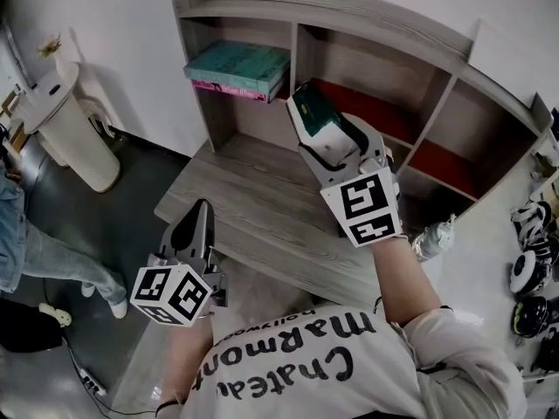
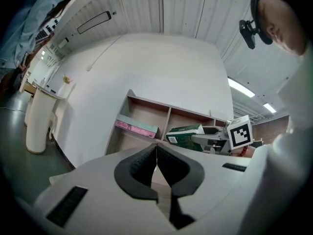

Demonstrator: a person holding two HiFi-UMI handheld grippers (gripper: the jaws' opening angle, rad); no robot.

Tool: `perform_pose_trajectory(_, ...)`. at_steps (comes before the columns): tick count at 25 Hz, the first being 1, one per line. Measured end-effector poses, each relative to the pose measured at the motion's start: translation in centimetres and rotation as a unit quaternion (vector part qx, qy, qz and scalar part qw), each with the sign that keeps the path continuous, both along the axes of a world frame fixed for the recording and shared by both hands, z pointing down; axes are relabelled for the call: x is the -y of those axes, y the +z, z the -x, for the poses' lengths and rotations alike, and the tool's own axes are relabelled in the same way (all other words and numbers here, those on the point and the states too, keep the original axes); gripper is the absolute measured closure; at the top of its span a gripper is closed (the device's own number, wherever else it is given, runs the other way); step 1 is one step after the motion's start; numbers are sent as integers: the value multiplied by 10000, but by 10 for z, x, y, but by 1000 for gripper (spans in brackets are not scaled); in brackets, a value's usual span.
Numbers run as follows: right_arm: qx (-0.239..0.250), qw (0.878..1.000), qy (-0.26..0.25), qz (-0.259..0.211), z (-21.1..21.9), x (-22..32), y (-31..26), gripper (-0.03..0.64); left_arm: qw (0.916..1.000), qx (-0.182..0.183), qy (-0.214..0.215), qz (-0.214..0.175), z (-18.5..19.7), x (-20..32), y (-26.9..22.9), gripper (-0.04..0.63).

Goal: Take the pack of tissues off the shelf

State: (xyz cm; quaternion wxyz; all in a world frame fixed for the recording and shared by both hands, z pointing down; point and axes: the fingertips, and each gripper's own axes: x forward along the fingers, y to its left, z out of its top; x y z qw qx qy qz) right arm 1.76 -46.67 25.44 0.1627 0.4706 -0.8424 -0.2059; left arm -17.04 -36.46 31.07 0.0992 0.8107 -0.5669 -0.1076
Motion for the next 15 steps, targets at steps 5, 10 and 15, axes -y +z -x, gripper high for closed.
perform_pose_trajectory(5, 33, 9994, -88, 323, 12, -17, 22, 281, 10000, -48, 40, 38, 0, -11, 4, 578)
perform_pose_trajectory(10, 60, 9979, -189, 623, 23, -39, 40, 281, 9999, -31, 113, 58, -2, -26, 4, 578)
perform_pose_trajectory(15, 170, 9951, -247, 943, 32, -65, 58, 281, 9995, -93, 254, 149, -4, -49, 7, 578)
